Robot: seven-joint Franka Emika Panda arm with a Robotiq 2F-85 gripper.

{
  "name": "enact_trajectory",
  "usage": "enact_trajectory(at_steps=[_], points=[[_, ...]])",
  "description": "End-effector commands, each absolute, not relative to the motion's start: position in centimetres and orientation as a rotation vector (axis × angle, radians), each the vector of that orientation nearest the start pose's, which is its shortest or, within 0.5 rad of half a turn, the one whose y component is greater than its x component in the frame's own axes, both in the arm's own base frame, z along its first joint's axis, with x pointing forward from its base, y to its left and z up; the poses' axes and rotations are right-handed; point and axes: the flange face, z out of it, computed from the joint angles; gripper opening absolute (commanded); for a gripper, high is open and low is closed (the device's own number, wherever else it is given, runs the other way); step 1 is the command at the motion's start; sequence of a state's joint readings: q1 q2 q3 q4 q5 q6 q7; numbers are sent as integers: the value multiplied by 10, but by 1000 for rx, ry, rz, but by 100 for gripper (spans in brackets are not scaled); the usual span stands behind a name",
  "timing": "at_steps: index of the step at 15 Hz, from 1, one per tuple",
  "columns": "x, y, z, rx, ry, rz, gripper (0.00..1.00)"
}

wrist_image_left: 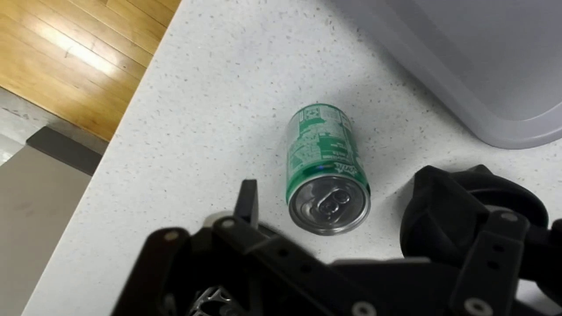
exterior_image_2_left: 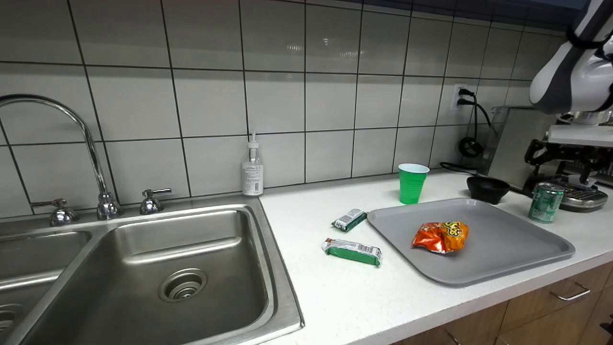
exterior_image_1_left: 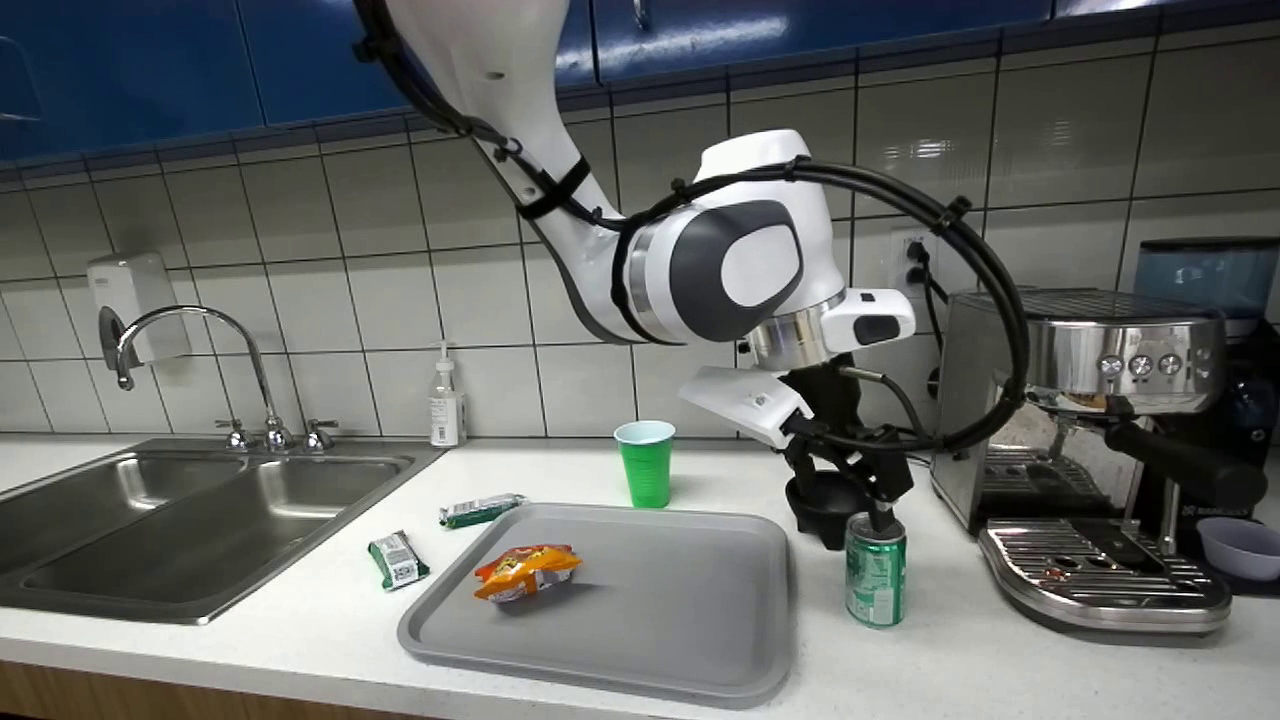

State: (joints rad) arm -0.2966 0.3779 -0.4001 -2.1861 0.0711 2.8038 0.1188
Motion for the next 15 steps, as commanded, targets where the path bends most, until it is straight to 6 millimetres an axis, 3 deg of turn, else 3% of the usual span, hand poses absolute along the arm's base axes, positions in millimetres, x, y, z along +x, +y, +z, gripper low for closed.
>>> enact_trajectory(at_steps=[1, 8, 15], points=[[434, -377, 256, -2975, 1404, -397, 100], [431, -384, 248, -2943, 1460, -380, 100], [448, -389, 240, -2915, 1471, -376, 100]])
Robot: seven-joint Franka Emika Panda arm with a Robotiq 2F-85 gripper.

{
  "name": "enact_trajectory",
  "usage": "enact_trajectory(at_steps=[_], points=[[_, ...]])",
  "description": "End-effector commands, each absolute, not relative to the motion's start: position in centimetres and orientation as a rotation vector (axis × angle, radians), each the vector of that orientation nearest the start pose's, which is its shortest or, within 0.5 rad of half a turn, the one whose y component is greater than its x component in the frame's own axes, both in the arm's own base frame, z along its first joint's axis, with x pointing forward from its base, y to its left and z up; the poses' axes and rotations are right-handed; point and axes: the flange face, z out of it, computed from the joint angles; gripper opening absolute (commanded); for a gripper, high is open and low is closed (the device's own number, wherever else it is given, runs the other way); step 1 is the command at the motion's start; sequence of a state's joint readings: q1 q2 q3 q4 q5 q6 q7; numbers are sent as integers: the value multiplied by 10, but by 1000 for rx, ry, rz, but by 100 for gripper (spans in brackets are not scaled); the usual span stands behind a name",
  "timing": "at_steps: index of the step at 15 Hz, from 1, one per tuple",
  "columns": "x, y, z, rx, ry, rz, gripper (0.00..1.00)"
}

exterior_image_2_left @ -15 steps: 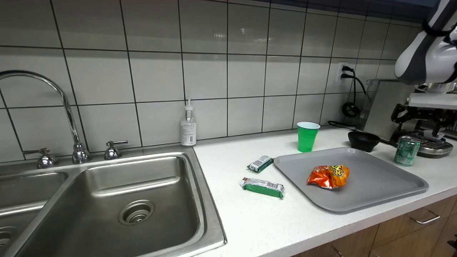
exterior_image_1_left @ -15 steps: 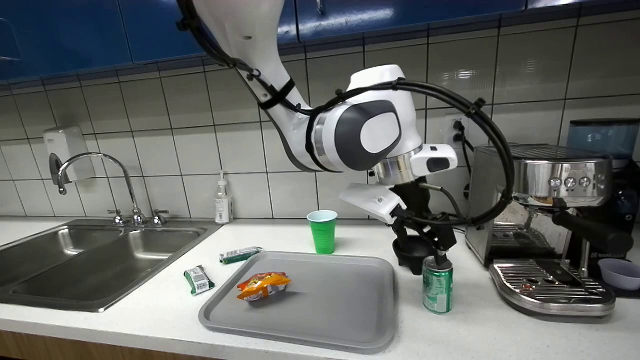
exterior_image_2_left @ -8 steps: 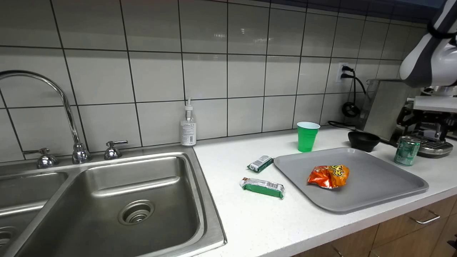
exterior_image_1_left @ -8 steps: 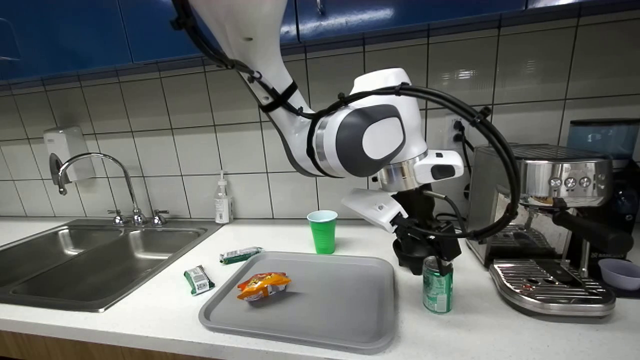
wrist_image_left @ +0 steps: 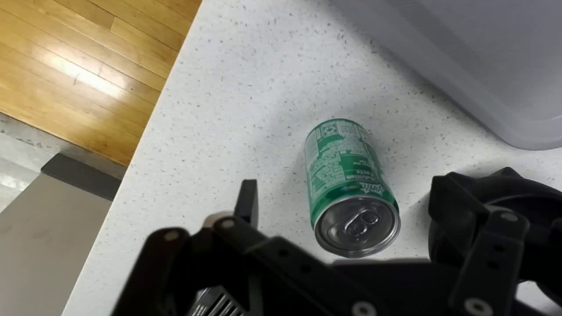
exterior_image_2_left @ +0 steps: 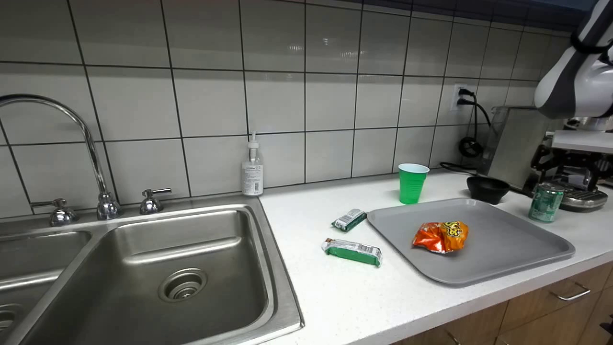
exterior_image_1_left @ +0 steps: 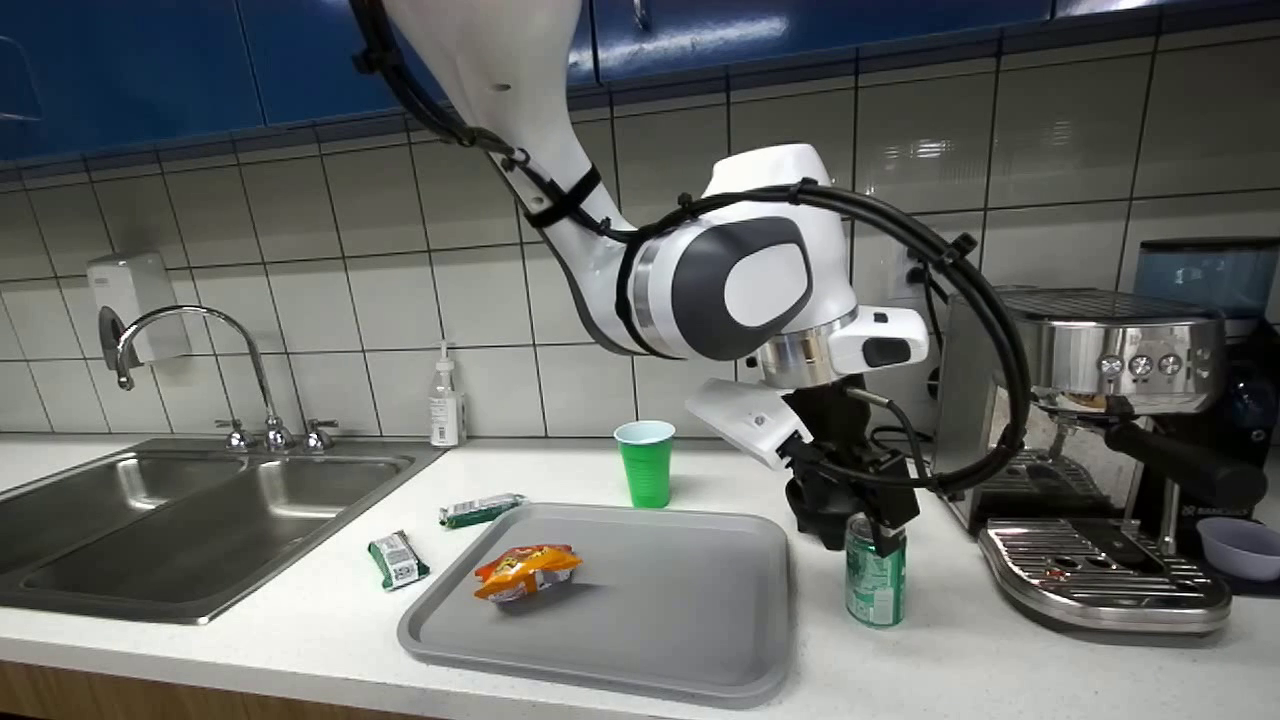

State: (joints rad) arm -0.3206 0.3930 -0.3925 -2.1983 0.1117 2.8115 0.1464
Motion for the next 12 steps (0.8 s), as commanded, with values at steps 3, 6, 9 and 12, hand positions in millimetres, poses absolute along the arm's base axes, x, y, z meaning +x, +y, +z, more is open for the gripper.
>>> enact_trajectory(at_steps=[3, 6, 9, 12], points=[[456, -395, 236, -2907, 1480, -380, 100], [462, -402, 232, -2909, 1487, -381, 100], [467, -410, 227, -2910, 1492, -381, 100], [473, -414, 221, -2914, 1492, -377, 100]])
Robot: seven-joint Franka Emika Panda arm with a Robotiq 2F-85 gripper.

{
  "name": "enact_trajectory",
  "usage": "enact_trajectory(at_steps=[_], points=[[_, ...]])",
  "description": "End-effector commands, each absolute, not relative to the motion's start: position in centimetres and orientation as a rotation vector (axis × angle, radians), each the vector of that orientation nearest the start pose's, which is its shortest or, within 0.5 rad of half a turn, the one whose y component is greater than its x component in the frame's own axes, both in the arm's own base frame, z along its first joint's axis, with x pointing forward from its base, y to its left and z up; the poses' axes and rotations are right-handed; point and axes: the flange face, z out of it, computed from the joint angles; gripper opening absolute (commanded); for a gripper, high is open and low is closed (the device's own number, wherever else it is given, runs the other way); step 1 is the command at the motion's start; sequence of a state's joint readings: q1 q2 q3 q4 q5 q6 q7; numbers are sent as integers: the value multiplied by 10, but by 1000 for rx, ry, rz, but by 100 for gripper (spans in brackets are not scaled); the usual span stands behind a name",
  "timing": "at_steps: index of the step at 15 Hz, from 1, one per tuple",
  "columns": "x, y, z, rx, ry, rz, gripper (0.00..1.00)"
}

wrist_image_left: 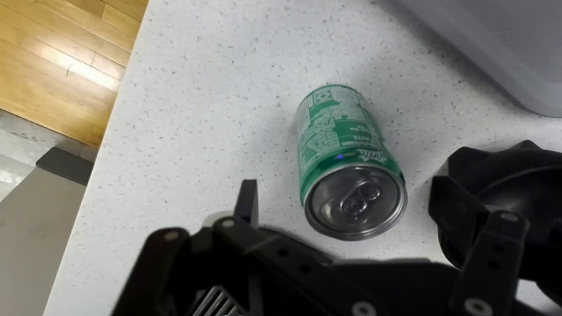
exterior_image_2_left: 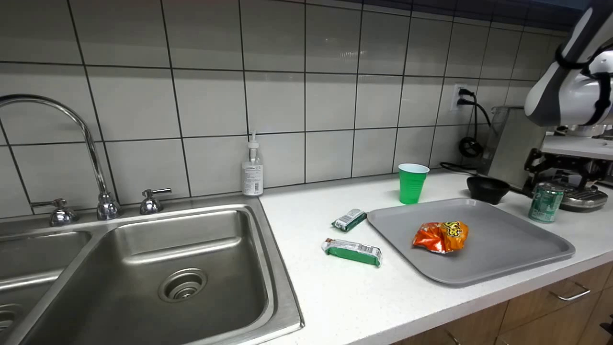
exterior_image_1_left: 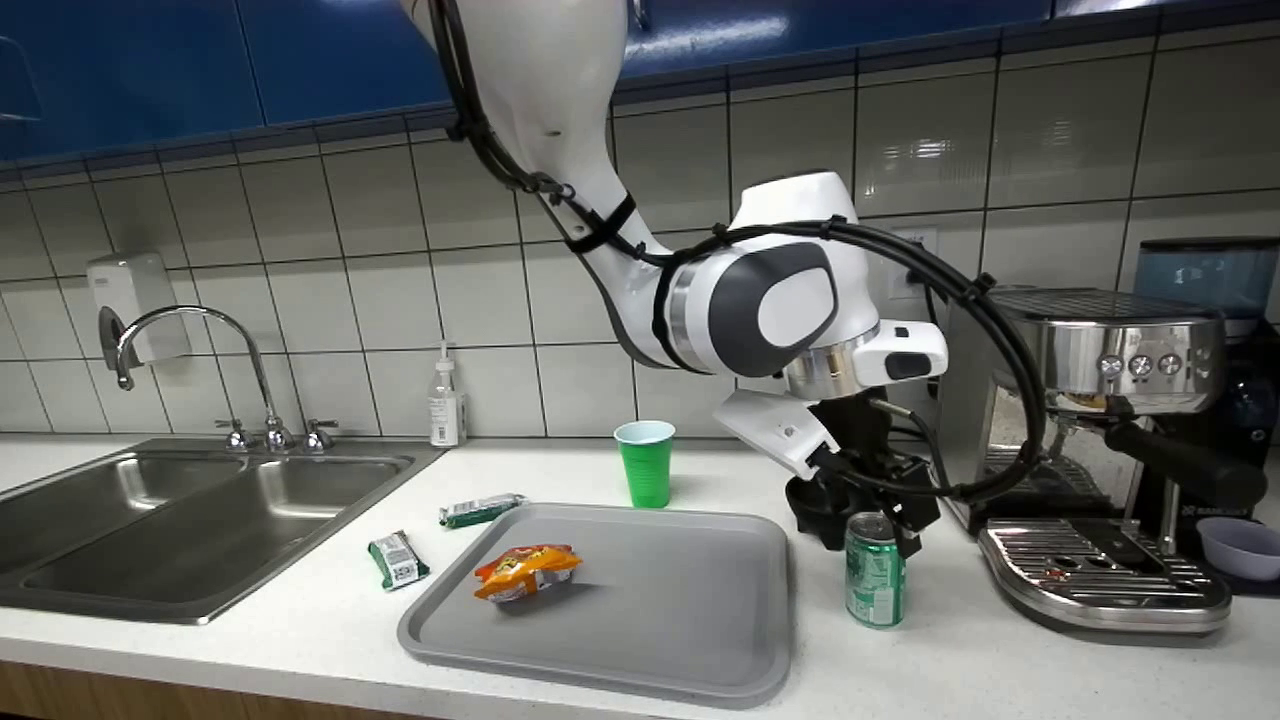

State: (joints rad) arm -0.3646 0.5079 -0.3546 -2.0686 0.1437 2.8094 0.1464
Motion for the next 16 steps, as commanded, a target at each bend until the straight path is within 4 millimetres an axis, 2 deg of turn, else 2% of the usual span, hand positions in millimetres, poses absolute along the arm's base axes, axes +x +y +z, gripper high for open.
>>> enact_trajectory(at_steps=[1, 13, 14, 15, 16], points=[[474, -416, 220, -2915, 1490, -377, 100], [481, -422, 200, -2940, 1480, -329, 100], [482, -422, 200, -2940, 1481, -329, 75], [482, -422, 199, -2941, 1478, -328, 74], [482, -421, 200, -2942, 1476, -328, 68]])
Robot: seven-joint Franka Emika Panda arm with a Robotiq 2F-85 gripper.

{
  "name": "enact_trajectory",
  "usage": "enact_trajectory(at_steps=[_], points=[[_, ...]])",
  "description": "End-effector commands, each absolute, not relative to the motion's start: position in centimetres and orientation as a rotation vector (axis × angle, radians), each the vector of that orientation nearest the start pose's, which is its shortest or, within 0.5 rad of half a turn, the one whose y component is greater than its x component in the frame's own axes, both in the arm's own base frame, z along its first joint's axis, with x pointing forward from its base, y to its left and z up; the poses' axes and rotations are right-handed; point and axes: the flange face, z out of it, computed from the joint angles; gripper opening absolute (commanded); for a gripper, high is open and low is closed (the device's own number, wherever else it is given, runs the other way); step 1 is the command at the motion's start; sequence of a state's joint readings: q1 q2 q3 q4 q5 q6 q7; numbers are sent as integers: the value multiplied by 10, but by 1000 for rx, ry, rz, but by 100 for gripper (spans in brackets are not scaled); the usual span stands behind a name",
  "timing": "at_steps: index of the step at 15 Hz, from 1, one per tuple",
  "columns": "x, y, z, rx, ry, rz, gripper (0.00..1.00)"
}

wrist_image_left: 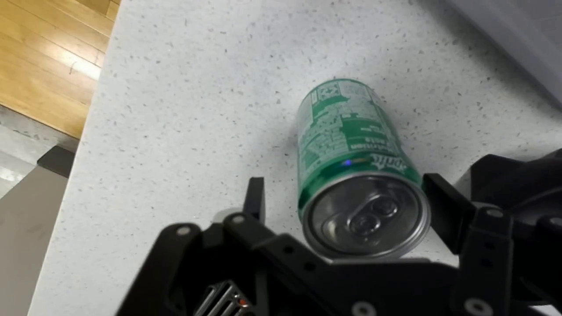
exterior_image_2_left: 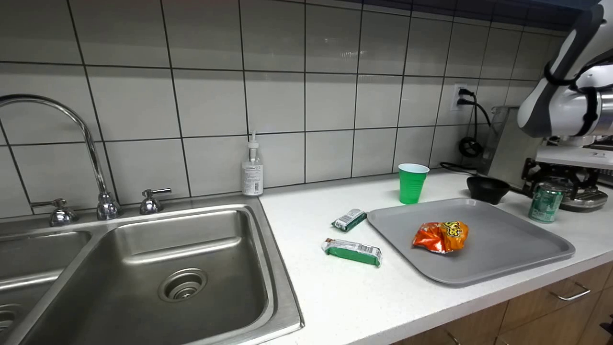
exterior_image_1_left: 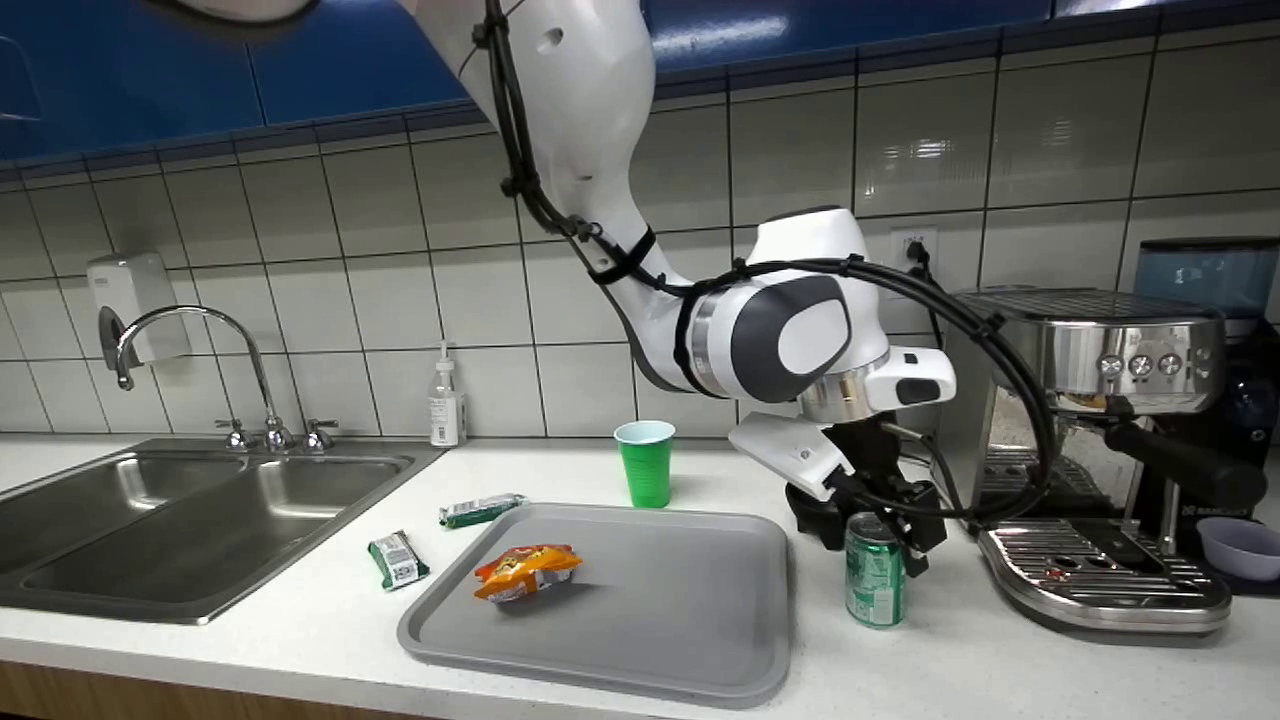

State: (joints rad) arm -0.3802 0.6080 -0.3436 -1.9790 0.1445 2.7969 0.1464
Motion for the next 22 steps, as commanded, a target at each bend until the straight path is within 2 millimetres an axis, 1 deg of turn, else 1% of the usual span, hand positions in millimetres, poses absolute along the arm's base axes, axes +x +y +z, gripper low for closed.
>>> enact_trajectory(at_steps=[1, 3, 4, 7, 10, 17, 22], points=[[483, -420, 200, -2942, 1475, -329, 58], [483, -418, 201, -2946, 1469, -332, 42], [484, -416, 202, -2948, 1464, -335, 39], [484, -413, 206, -2953, 1456, -344, 39], [486, -404, 211, -2963, 1431, -361, 39], [499, -373, 227, -2994, 1349, -416, 39], [498, -355, 233, -3004, 1314, -414, 39]])
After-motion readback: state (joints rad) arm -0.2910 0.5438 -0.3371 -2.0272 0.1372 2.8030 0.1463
